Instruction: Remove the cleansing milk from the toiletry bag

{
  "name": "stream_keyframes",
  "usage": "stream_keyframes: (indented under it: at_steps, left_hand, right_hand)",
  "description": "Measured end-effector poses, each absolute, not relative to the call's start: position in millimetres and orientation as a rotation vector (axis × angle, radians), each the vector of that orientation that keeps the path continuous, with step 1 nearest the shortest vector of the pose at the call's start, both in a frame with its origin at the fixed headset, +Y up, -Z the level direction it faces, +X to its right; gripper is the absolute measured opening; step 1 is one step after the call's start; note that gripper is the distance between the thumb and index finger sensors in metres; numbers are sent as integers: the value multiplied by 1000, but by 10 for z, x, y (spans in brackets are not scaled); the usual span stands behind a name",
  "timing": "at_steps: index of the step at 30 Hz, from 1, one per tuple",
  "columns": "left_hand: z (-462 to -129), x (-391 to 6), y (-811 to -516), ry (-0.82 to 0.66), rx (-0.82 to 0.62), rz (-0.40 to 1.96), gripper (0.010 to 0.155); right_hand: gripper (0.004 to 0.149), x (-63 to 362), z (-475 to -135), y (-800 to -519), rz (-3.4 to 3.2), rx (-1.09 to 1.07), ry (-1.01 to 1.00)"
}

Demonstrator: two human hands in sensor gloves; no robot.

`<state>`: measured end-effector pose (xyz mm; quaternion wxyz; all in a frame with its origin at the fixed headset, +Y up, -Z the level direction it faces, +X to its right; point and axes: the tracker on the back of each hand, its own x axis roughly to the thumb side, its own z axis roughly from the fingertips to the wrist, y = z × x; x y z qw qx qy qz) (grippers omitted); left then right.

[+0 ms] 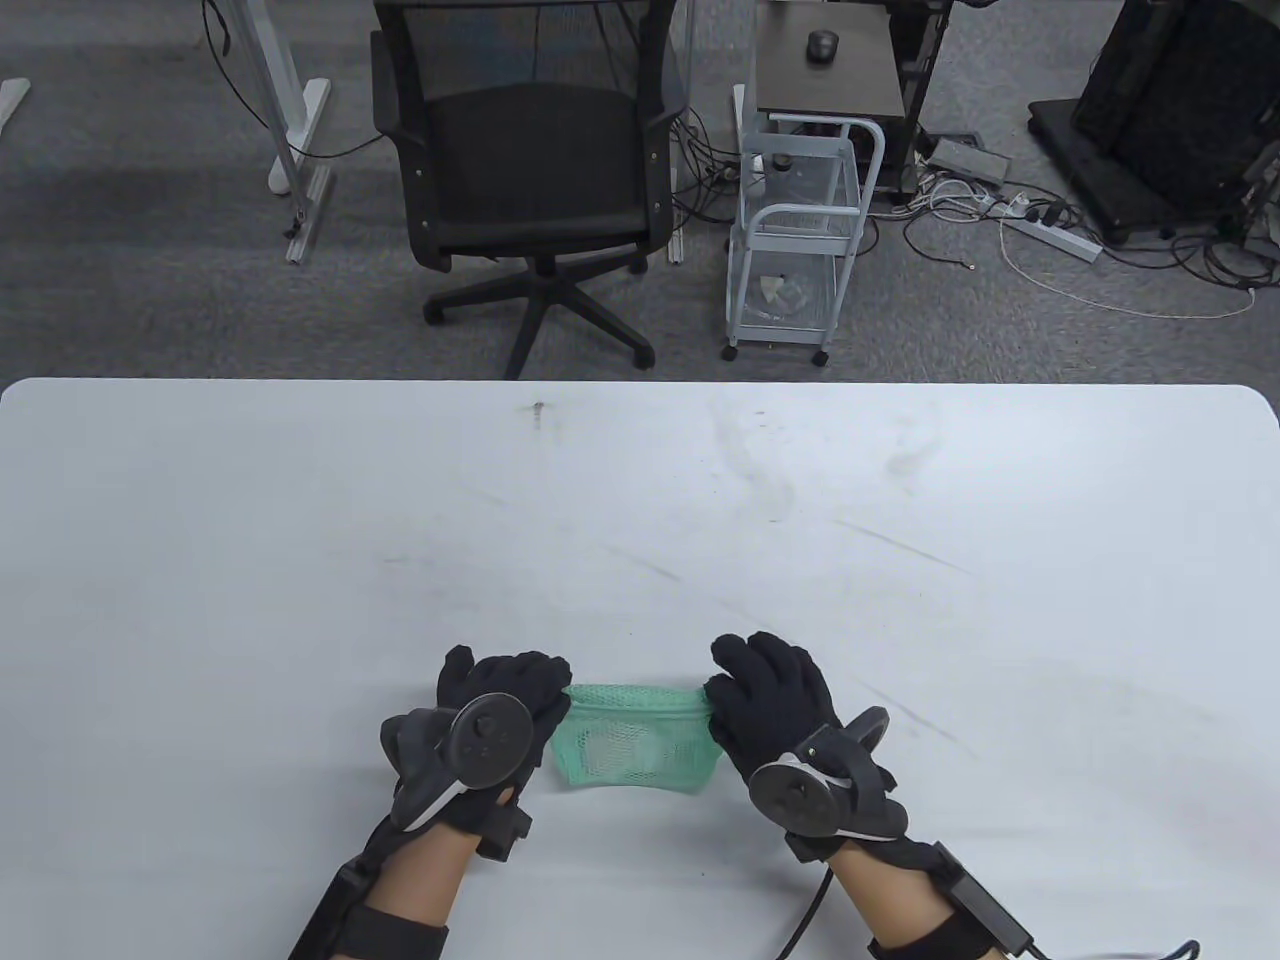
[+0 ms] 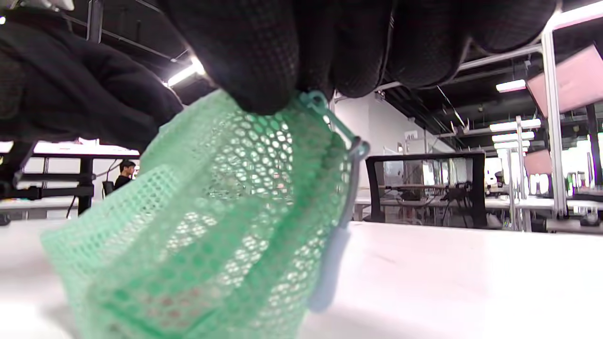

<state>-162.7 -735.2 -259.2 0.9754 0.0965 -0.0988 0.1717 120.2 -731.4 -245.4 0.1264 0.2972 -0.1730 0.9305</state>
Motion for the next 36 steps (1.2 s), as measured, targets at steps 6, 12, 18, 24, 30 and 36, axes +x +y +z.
stream_keyframes:
  at_steps: [6,12,18,24,30,36]
  left_hand:
    - [-2586,-1623,-7344,-207,191,338,41]
    - [-2564,-1620,-7337,-223,188,344,41]
    - [-2552,-1593,-7331,-238,195,344,41]
    - [-2526,-1593,-7302,-231,229,342,41]
    - [-2548,-1581,-7343,-227,141,334,46]
    - [-2562,-1557,-7386,-248,82,358,53]
  right_hand:
    - [55,1281,-2532,-7327,2690,737,-317]
    - [69,1405,-2657,-7429,2663,599,-52]
    - [53,1424,-2729,-7506,2578,629,-20]
    - [44,1354,-2653,-7447,2622,724,-247]
    - [50,1318,-2646,-7431,2702,780,-195]
    - [58,1461,-2710,-7391,2575,734,-47]
